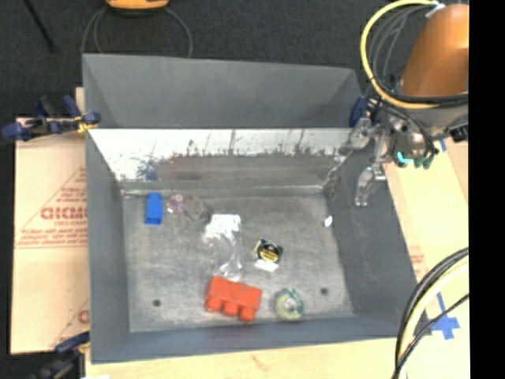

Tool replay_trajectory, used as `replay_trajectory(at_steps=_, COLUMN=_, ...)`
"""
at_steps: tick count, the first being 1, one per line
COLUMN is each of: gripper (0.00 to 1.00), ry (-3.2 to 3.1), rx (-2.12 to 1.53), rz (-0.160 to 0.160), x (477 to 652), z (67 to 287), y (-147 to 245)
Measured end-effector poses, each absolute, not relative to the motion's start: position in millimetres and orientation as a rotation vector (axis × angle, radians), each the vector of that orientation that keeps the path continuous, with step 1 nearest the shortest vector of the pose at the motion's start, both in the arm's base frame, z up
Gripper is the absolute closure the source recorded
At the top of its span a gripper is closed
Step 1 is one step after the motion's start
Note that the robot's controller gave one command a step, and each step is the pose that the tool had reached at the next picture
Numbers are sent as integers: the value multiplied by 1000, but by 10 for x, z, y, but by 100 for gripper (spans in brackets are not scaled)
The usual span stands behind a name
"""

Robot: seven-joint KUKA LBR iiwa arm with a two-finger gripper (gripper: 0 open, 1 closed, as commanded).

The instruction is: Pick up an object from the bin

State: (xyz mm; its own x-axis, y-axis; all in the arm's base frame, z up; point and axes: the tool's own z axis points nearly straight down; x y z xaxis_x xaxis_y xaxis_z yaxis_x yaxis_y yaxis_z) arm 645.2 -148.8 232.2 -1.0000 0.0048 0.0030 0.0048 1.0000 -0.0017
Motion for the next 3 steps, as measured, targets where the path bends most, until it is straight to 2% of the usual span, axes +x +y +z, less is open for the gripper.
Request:
replay_trajectory(at_steps=1, gripper=0, ry=-3115, rx=345, rz=-3, x=4821, z=1128, y=-1271)
replay_trajectory(at_steps=2, gripper=0, ry=-3140, rx=106, rz=-4, x=4726, z=1046, y=-634)
replay_trajectory(at_steps=3, gripper=0, ry=-3127, rx=375, rz=6, x=5052, z=732, y=180)
